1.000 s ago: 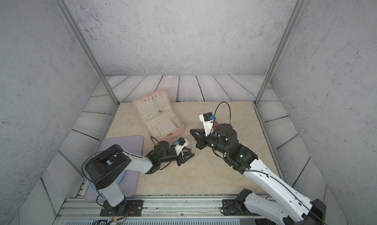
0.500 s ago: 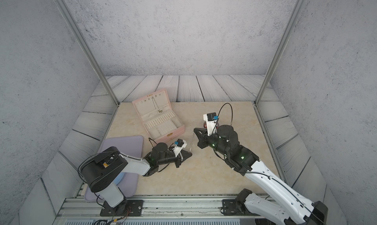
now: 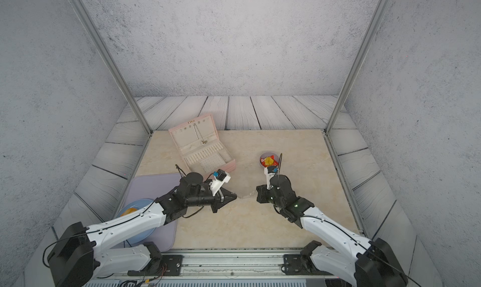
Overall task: Put jewelry chain into jewelry box
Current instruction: Pick up the necklace from the center of the board.
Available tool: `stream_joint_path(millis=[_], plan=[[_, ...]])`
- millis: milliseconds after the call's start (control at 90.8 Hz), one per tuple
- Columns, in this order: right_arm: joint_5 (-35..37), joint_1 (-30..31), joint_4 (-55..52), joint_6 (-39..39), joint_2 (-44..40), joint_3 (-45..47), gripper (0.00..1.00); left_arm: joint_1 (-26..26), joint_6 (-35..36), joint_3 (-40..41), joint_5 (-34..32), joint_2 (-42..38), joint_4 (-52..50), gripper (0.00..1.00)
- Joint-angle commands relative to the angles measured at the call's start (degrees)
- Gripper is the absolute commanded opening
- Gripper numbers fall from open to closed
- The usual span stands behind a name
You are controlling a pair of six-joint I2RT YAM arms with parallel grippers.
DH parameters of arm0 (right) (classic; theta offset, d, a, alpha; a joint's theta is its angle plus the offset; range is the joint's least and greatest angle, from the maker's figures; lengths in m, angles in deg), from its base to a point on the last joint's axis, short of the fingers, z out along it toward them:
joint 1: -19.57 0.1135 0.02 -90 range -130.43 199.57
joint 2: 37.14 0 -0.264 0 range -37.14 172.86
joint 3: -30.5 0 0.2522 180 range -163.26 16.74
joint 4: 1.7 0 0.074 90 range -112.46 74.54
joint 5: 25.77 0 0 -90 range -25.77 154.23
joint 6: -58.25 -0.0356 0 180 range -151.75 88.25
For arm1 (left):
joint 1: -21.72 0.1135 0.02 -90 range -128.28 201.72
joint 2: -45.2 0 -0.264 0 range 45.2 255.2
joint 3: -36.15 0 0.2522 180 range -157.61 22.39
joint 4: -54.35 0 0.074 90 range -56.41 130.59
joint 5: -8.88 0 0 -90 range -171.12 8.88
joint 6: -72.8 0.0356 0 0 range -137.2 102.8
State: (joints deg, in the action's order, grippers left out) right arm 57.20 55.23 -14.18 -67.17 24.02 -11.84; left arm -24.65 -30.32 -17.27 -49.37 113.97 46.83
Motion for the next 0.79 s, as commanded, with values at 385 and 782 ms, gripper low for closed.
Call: stream_joint_path(millis=[385, 782], plan=[[-17.09, -0.07, 27.66, 2.55, 4.8, 13.4, 0.4, -0.04, 3.75, -13.28, 6.53, 10.79, -19.96, 0.0], [-22.33, 0.4, 32.1, 18.64, -15.25, 22.36, 0.48, -0.74, 4.16, -20.36, 12.63, 11.72, -22.49, 0.0]])
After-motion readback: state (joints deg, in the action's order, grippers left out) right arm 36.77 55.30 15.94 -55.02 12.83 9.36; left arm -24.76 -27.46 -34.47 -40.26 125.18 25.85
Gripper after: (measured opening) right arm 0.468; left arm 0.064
